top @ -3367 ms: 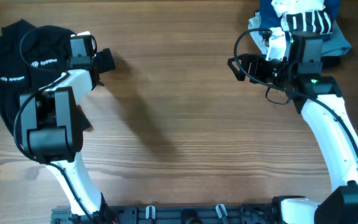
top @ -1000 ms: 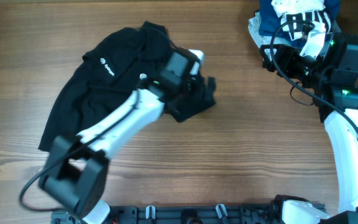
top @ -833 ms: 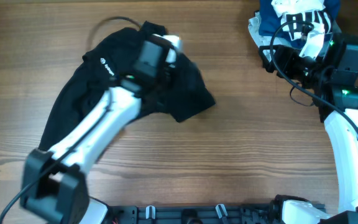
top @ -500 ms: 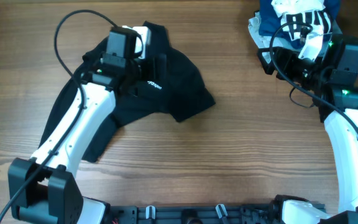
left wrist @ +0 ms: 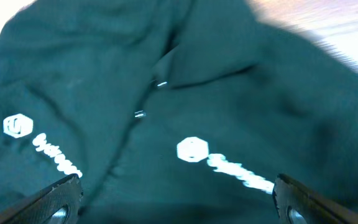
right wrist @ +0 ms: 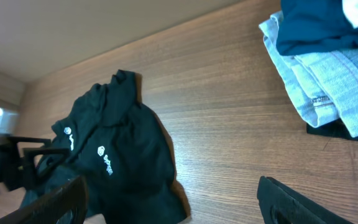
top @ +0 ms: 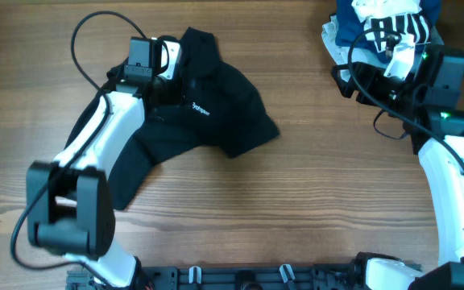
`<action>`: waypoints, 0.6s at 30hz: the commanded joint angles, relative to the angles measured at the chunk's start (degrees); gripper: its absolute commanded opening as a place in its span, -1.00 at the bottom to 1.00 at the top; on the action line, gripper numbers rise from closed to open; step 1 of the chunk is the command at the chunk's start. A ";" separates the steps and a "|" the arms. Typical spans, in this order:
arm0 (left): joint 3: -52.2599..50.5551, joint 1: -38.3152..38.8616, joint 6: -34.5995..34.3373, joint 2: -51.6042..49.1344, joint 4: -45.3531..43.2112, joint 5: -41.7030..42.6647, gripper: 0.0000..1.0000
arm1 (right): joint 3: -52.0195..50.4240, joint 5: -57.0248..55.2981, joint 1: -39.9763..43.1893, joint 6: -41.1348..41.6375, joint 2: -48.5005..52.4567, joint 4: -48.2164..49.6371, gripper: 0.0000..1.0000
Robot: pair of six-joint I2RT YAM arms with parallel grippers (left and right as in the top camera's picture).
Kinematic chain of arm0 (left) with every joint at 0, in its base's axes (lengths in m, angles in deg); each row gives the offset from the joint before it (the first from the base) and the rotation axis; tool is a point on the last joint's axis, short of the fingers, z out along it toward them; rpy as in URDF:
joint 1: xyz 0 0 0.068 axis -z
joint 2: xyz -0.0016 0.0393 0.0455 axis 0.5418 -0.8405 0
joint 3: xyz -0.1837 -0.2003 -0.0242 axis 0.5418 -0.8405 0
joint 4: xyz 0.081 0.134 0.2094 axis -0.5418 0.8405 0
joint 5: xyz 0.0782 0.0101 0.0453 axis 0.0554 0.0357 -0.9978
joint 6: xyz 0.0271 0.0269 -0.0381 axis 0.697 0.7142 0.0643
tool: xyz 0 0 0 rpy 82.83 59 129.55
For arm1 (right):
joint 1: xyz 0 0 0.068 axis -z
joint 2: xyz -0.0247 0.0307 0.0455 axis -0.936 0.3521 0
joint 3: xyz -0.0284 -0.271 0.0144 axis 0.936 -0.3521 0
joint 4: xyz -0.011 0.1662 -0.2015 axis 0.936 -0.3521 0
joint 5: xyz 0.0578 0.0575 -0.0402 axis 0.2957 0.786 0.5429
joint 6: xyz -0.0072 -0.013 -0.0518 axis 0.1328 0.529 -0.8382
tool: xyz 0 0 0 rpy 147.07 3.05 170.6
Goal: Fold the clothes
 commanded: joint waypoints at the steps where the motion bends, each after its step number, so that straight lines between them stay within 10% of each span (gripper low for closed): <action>1: -0.04 -1.99 2.27 -3.93 -1.31 -8.31 0.94 | 0.37 1.11 0.07 -0.92 1.84 -0.20 0.75; 18: -0.04 -7.65 9.51 -12.24 -3.06 -8.52 0.58 | 0.37 1.07 -0.09 -0.81 6.40 -0.15 0.75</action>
